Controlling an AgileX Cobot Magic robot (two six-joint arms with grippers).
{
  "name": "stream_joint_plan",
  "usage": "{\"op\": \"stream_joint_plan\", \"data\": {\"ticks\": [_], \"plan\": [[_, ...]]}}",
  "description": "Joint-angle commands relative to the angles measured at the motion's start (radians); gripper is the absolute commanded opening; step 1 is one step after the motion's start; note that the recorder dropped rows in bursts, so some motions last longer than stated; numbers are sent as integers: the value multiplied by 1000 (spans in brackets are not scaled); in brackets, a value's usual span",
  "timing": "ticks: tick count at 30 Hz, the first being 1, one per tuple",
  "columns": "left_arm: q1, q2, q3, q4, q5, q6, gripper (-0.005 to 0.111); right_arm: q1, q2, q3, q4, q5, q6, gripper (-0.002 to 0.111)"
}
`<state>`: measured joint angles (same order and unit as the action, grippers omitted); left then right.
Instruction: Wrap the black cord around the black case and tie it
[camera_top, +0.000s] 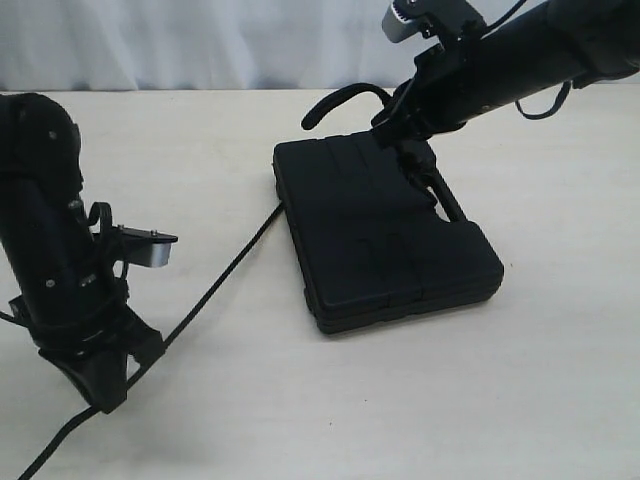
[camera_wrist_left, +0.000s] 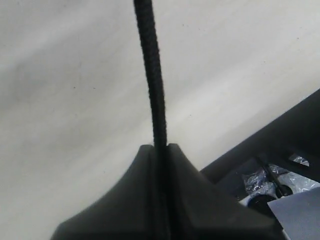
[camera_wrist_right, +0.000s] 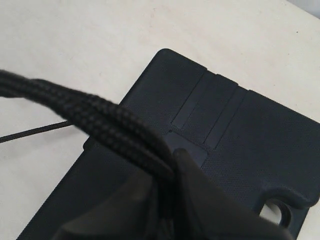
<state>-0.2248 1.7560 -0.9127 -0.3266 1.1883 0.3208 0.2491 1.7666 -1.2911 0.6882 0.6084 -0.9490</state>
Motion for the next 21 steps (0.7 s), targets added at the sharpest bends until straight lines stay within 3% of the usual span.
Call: {"op": "stream_joint_plan", "data": {"ticks": [1, 6, 13, 21], "plan": [[-30, -80, 3, -59, 33, 14, 0, -2, 1, 3, 15, 5, -8, 4], [-32, -99, 3, -225, 33, 78, 0, -2, 1, 3, 15, 7, -8, 4], [-32, -99, -45, -562, 17, 322, 0, -2, 1, 3, 15, 13, -8, 4], [-30, -99, -118, -820, -327, 414, 0, -2, 1, 3, 15, 16, -15, 4]]}}
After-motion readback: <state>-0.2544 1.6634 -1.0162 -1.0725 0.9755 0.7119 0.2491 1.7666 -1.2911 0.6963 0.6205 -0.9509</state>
